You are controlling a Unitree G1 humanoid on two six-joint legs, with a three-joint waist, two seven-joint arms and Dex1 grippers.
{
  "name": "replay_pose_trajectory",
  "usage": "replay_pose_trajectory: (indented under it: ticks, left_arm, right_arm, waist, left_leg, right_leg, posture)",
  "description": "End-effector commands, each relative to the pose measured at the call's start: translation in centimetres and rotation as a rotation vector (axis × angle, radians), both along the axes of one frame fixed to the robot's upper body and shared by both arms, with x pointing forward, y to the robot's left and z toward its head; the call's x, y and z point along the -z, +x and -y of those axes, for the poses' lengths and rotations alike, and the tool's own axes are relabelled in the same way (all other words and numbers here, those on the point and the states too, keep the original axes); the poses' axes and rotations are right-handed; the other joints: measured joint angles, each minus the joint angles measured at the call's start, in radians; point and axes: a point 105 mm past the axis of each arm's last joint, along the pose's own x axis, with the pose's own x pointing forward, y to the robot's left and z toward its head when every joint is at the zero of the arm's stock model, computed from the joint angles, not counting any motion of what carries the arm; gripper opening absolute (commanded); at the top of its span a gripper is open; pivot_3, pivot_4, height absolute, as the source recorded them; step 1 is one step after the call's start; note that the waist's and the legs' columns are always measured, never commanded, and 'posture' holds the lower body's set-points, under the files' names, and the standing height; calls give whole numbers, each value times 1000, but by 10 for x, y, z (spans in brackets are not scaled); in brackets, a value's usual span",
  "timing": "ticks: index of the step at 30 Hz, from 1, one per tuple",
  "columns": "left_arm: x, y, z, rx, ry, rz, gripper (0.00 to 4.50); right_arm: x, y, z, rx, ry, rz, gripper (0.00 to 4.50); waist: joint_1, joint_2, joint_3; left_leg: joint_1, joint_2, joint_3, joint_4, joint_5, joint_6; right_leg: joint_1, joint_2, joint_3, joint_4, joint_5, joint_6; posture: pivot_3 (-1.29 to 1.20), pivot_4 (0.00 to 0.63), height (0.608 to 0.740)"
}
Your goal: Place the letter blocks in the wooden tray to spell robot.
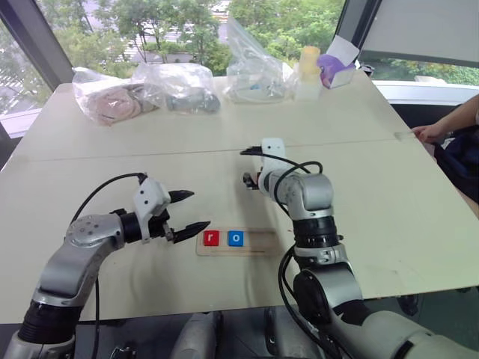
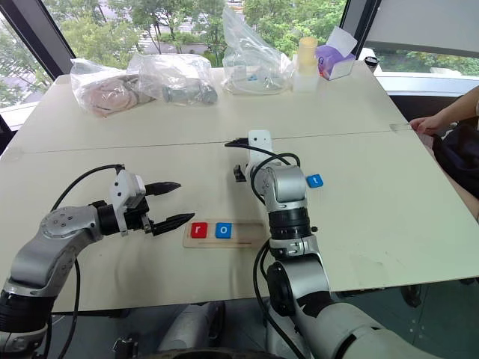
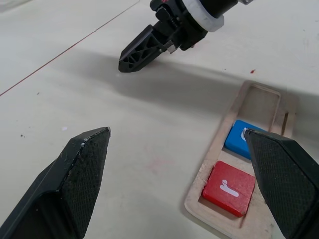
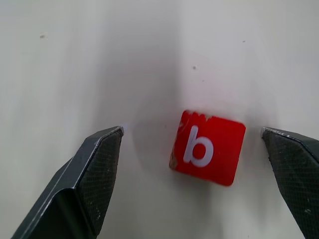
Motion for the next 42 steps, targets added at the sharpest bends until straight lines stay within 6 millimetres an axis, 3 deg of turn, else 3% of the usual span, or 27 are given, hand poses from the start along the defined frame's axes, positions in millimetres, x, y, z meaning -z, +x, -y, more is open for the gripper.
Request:
replay_pose_trajectory:
  ticks: [1, 7, 17, 21, 24, 27, 29, 34, 39, 40, 42]
  left_arm:
    - [-10, -1, 3, 4, -3, 44, 4500]
    - [-10, 0, 4, -13, -11, 52, 4500]
    - [-9, 2, 9, -3, -25, 54, 4500]
    - [-9, 3, 12, 11, -28, 54, 4500]
    - [-9, 2, 11, 16, -29, 53, 4500]
    - [-8, 2, 10, 34, -28, 46, 4500]
    - [-9, -1, 11, 63, -32, 39, 4500]
    - [-10, -10, 13, 141, -32, 20, 4500]
    - [-12, -3, 15, 140, -36, 34, 4500]
    - [-12, -2, 16, 142, -35, 36, 4500]
    - [-13, 0, 16, 141, -33, 41, 4500]
  right_arm:
    - [3, 0, -7, -5, 27, -21, 3963]
    - [4, -1, -11, -34, 11, -28, 1115]
    - [-4, -6, -8, -102, 4, -10, 1127]
    - [-29, -17, 14, -193, -12, 48, 1127]
    - [-33, -35, 36, -220, -25, 34, 1127]
    - [-21, -74, 74, -273, -41, 29, 1127]
    - [-10, -97, 89, -285, -42, 17, 1127]
    - [11, -127, 102, -203, -29, -6, 1127]
    - [21, -133, 104, -132, 0, -28, 1127]
    - [20, -133, 103, -128, 4, -27, 2175]
    - [15, -132, 102, -160, -2, -16, 3076]
  waist:
    - [-1, 0, 0]
    - [-22, 0, 0]
    - [-22, 0, -1]
    - [-17, 1, 0]
    - [-15, 1, 0]
    - [-9, 1, 0]
    - [3, 0, 0]
    - [-9, 1, 0]
    - [3, 1, 0]
    - [5, 1, 0]
    - [7, 1, 0]
  left_leg:
    - [0, 0, 0, 0, 0, 0]
    - [0, 0, 0, -1, 0, 0]
    - [3, 0, 0, -6, 1, -1]
    - [2, 0, 0, -6, 1, -1]
    - [1, 0, 0, -6, 1, -1]
    - [1, 0, 0, -7, 1, -1]
    - [1, 0, -1, -9, 1, -1]
    - [4, 1, 3, -10, 1, 0]
    - [8, 1, 2, -9, 1, 0]
    - [8, 1, 2, -9, 1, 0]
    - [9, 1, 2, -9, 1, 0]
  right_leg:
    - [0, 0, 0, 0, 0, 0]
    - [0, 0, 0, 1, 0, 0]
    - [-1, 0, 1, 1, 0, 0]
    - [-1, 0, 1, 1, 0, 0]
    - [-1, 0, 1, -1, 0, 0]
    - [0, 0, 0, -3, 0, 0]
    - [0, -1, -1, -4, -1, 0]
    - [0, -1, 3, -3, -1, 1]
    - [5, 0, 3, -3, -1, 1]
    - [6, 0, 2, -4, -1, 1]
    - [7, 0, 2, -4, -1, 1]
  posture:
    - [0, 150, 740]
    - [0, 150, 740]
    - [0, 150, 740]
    - [0, 150, 740]
    - [0, 150, 740]
    - [0, 150, 740]
    - [0, 150, 740]
    - [0, 150, 740]
    - [0, 150, 740]
    - [0, 150, 740]
    - [0, 150, 740]
